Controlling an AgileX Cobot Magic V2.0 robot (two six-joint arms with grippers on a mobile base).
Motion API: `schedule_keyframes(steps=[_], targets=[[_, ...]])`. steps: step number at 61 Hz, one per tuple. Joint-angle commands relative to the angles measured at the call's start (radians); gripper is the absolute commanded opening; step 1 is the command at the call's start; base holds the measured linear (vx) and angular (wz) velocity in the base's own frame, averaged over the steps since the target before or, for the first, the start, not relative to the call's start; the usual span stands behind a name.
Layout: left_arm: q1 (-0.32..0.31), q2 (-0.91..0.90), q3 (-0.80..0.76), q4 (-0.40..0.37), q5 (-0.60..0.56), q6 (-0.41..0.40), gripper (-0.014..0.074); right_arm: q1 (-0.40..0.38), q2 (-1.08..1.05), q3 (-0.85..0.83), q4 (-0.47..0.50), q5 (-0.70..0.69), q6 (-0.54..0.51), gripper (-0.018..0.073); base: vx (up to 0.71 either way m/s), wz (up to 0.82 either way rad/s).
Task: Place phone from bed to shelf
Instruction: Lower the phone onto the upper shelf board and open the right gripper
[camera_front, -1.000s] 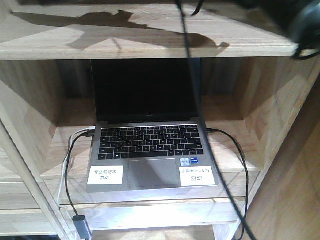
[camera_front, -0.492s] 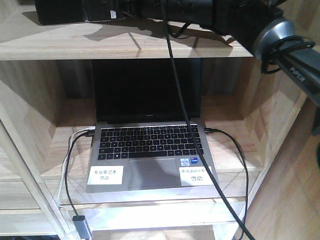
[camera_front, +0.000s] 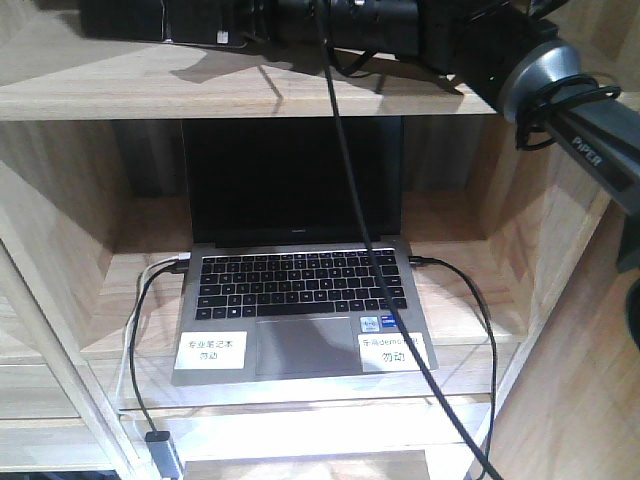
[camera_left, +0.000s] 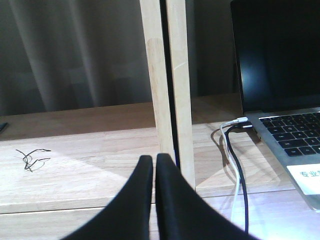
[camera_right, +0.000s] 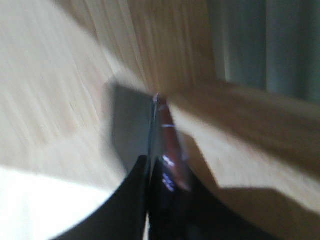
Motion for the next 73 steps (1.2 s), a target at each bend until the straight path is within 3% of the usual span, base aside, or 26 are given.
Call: schedule_keyframes(steps=[1,13,22,31,44,53,61,68,73], targets=[[-0.002,-0.013,-0.022,-0.009,-0.072,-0.006,0.0001,-0.002,-0.049,-0.024,0.02,-0.021,-0.009,0.0224,0.0,0.0],[-0.002,-0.013,-0.022,-0.009,-0.072,-0.006,0.0001,-0.002,-0.049,-0.024,0.02,-0.031,-0.006,0.0485,0.0,0.0],[-0.002,-0.013,-0.022,-0.009,-0.072,-0.006,0.0001,-0.002,-0.049,-0.024,0.019,-0.035,-0.001,0.0602,0.0,0.0],[-0.002,-0.013,-0.022,-0.009,-0.072,-0.006,0.0001,-0.003,-0.053,-0.024,0.015,-0.035,0.002,0.0609,0.0,0.0],[-0.002,-0.013,-0.022,-0.009,-0.072,-0.006,0.0001,-0.004,-0.103,-0.024,-0.071,-0.042,0.007,0.0585,0.0,0.0],[-0.002,-0.013,-0.022,-0.009,-0.072,-0.006,0.0001,-0.004,-0.149,-0.024,-0.147,-0.042,0.052,0.0547,0.0,0.0],[-0.002,-0.013,-0.022,-0.009,-0.072,-0.006,0.0001,-0.004,-0.193,-0.024,-0.229,-0.033,0.125,0.044,0.0,0.0],[-0.002,-0.013,-0.022,-0.009,-0.072,-0.006,0.0001,-0.004,-0.223,-0.023,-0.28,-0.022,0.191,0.0253,0.0,0.0],[-0.002,-0.013,-0.022,-0.009,-0.072,-0.006,0.0001,-0.004,-0.244,-0.022,-0.308,-0.018,0.239,0.0069,0.0,0.0]])
